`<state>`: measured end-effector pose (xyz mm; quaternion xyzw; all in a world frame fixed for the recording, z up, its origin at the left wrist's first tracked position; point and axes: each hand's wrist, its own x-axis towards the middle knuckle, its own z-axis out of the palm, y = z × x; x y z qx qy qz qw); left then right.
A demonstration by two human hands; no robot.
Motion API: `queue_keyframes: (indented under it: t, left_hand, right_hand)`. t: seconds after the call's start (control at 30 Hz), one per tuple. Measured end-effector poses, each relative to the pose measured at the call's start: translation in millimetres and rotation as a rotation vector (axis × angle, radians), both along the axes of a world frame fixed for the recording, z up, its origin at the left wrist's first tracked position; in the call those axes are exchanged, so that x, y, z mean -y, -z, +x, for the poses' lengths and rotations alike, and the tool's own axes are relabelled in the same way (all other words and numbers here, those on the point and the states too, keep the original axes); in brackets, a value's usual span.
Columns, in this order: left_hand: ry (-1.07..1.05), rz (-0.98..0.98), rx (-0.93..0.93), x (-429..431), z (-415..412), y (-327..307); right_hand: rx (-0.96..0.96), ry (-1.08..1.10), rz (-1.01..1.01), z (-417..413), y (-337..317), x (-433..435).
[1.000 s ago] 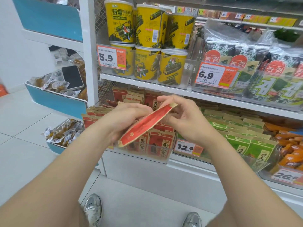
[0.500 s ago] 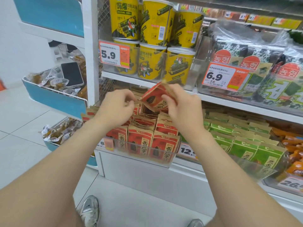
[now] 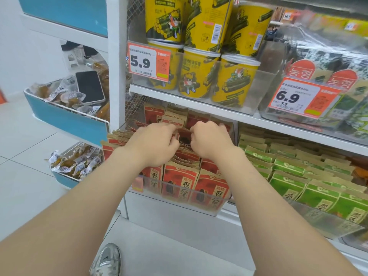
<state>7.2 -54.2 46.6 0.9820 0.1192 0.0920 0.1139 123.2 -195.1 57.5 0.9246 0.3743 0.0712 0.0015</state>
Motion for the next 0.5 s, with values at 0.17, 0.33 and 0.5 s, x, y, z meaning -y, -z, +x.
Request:
queue_keyframes:
  t: [0.17,0.33,0.5]
  left_hand:
    - [0.008,-0.036,0.021,0.2,-4.0,1.0]
    - [0.068,-0.154,0.082,-1.2,-12.0,-4.6]
    - [0.047,-0.203,0.029,4.5,-18.2,-11.7]
  right_hand:
    - [-0.240,0.125,-0.208,-1.3,-11.5,-6.0]
    - [-0.437,0.113,-0.028,-2.0,-19.6,-1.0]
    - [-0.402,0.053,0.076,11.4,-18.6,5.5]
